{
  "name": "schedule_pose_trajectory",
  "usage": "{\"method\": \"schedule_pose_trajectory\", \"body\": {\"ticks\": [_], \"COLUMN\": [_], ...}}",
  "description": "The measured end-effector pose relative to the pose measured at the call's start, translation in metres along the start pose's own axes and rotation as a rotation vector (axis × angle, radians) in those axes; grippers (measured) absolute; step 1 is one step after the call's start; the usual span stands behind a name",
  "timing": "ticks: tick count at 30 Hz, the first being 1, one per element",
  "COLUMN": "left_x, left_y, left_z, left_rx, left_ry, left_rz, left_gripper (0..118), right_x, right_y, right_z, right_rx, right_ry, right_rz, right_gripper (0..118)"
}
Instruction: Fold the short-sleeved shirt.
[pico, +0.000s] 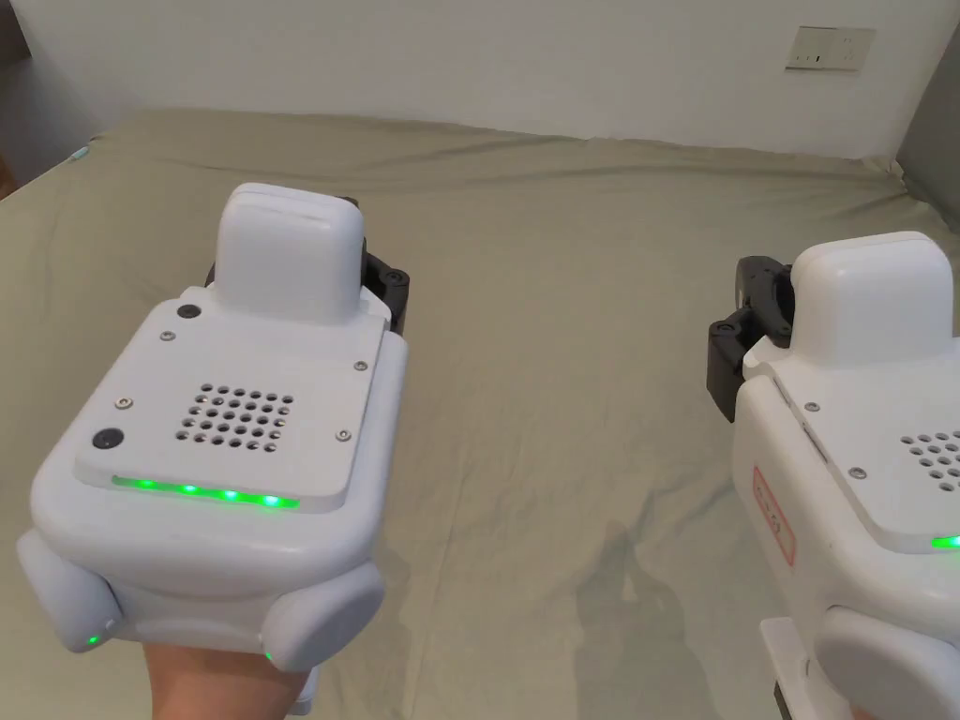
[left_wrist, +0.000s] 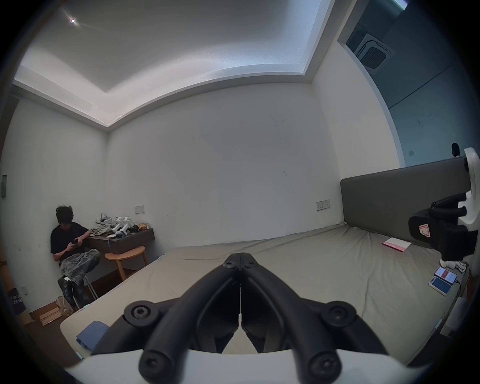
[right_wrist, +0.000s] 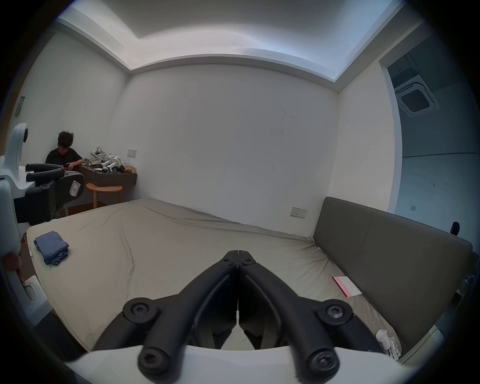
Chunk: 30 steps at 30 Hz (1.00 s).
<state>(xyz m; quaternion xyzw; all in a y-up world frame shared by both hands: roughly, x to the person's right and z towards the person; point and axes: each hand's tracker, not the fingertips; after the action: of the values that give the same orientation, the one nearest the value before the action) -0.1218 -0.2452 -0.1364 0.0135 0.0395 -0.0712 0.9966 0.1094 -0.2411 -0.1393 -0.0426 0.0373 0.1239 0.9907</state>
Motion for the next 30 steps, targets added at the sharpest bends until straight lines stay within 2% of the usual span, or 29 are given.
{"method": "schedule_pose_trajectory", "body": {"ticks": [5,20,21,22,24,25,26,27,28,29,30], "left_x": [0.004,0.007,0.007,0.006,0.004,0.003,0.001,0.001,0.000,-0.001,-0.002], "left_y": [0.005,0.003,0.003,0.002,0.001,0.001,0.001,0.001,0.000,0.001,0.000], "left_z": [0.001,0.004,0.004,0.003,0.001,0.000,-0.001,-0.002,-0.003,-0.004,-0.005], "left_rx": [0.002,0.012,0.010,0.009,0.003,-0.001,-0.005,-0.006,-0.010,-0.019,-0.033], "left_ry": [0.030,-0.020,-0.020,-0.021,-0.014,-0.010,-0.005,-0.003,0.000,-0.007,-0.020], "left_rz": [-0.020,-0.021,-0.022,-0.020,-0.012,-0.011,-0.011,-0.010,-0.008,-0.005,0.003], "left_gripper": [0,0,0,0,2,16,34,62,62,70,85], "right_x": [-0.002,-0.005,-0.005,-0.004,-0.001,0.001,0.003,0.003,0.002,0.000,0.000], "right_y": [0.002,0.001,0.000,-0.001,-0.002,-0.003,-0.003,-0.004,-0.004,-0.003,-0.001], "right_z": [0.003,0.004,0.003,0.003,0.002,-0.001,-0.002,-0.001,0.000,0.000,-0.002], "right_rx": [0.005,0.030,0.030,0.029,0.019,-0.005,-0.004,0.018,0.031,0.028,0.018], "right_ry": [-0.001,-0.022,-0.023,-0.022,-0.009,0.026,0.028,0.029,0.016,-0.005,-0.020], "right_rz": [0.004,0.008,0.006,-0.001,-0.016,-0.017,-0.018,-0.014,-0.005,0.003,0.002], "right_gripper": [2,3,16,39,103,111,111,111,111,111,111]}}
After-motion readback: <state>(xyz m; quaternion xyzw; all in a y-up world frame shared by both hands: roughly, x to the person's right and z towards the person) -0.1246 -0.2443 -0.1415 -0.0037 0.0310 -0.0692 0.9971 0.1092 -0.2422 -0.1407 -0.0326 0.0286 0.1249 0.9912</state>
